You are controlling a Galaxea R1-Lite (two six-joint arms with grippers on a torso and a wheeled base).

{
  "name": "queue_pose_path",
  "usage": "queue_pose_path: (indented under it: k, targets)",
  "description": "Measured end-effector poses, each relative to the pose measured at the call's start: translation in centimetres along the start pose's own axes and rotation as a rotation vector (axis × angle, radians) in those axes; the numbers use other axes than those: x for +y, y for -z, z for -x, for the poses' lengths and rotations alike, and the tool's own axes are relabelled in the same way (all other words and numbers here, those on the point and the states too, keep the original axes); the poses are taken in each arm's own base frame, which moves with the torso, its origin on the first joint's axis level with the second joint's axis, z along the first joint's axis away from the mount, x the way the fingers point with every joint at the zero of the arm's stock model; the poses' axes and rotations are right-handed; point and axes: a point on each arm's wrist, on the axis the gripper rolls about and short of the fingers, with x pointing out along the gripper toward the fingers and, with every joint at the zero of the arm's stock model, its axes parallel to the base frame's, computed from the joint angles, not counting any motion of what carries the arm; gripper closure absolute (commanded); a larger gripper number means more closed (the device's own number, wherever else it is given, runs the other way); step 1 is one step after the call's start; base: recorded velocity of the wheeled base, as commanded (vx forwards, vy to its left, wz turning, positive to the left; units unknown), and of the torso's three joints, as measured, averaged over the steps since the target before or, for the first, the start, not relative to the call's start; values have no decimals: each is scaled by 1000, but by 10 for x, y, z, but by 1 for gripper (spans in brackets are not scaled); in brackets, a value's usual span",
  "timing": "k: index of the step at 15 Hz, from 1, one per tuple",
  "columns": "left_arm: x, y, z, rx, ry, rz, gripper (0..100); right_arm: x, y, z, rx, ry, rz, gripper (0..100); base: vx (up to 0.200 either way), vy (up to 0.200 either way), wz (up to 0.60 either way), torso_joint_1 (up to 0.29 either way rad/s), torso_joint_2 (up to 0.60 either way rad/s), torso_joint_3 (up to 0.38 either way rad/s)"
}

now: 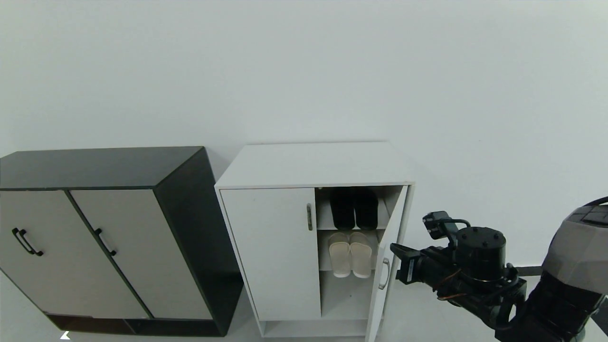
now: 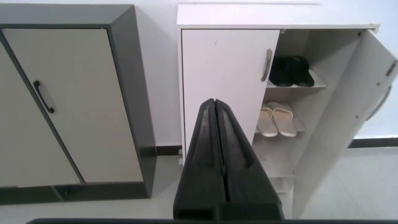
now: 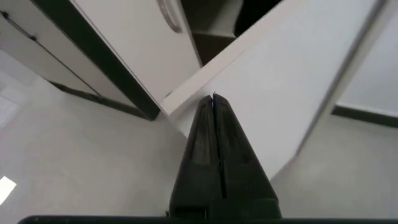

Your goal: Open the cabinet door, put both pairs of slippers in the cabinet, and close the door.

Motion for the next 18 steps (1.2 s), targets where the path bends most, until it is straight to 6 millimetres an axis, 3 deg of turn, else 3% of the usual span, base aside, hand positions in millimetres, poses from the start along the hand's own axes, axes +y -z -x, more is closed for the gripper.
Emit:
queue_pose_path:
  k: [5, 8, 12, 18]
  targets:
    - [0, 0, 0, 0, -1, 0, 100, -1, 15, 7, 32, -5, 30, 100, 0, 0, 0, 0, 0, 0]
    - [0, 0, 0, 0, 0, -1, 100, -5, 23, 4, 36, 0, 67, 100, 200, 0, 0, -4, 1, 2]
    - [0, 0, 0, 0, 0, -1, 100, -10, 37, -4, 43, 2, 81, 100, 0, 0, 0, 0, 0, 0]
    - [0, 0, 0, 0, 0, -3, 100, -9, 38, -31, 35, -1, 82, 100, 0, 0, 0, 0, 0, 0]
